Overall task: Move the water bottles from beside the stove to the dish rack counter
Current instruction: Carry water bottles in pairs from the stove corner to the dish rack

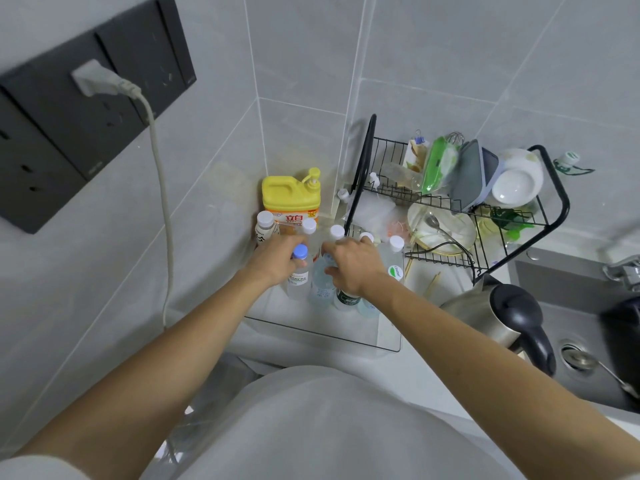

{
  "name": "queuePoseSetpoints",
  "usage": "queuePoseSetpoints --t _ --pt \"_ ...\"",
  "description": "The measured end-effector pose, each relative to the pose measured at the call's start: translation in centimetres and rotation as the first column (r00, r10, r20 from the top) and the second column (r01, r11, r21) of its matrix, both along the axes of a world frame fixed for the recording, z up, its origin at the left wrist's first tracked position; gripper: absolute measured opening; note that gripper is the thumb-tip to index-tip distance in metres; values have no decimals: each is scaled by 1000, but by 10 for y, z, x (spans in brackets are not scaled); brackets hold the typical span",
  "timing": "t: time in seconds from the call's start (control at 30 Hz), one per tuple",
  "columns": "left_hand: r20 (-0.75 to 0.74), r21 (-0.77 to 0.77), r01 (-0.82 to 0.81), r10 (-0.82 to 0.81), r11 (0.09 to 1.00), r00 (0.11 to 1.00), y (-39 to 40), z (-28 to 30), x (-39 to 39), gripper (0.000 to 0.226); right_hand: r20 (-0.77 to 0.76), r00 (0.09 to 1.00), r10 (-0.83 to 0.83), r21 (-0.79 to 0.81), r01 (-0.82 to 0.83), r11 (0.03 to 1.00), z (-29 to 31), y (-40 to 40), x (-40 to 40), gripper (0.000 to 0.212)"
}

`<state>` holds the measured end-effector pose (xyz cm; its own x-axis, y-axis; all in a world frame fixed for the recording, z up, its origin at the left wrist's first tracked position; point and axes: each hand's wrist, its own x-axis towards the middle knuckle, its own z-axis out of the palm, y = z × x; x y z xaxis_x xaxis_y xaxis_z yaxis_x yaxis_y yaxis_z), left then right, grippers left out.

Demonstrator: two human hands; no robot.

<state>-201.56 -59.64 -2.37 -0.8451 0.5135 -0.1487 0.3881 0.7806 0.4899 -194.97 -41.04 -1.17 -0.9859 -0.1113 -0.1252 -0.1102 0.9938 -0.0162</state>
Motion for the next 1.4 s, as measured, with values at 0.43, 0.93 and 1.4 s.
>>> queuePoseSetpoints --t 0.43,0.93,1.4 --pt "47 -23 2 -1 1000 999 -2 4 1 17 26 1000 -18 0 18 1000 6 -1 0 30" --pt "-402 45 -123 131 991 906 6 76 47 55 -275 935 -225 -272 149 951 63 21 44 56" --pt "-487 100 283 -201 954 850 139 106 94 70 -334 763 -553 -342 448 826 98 122 174 63"
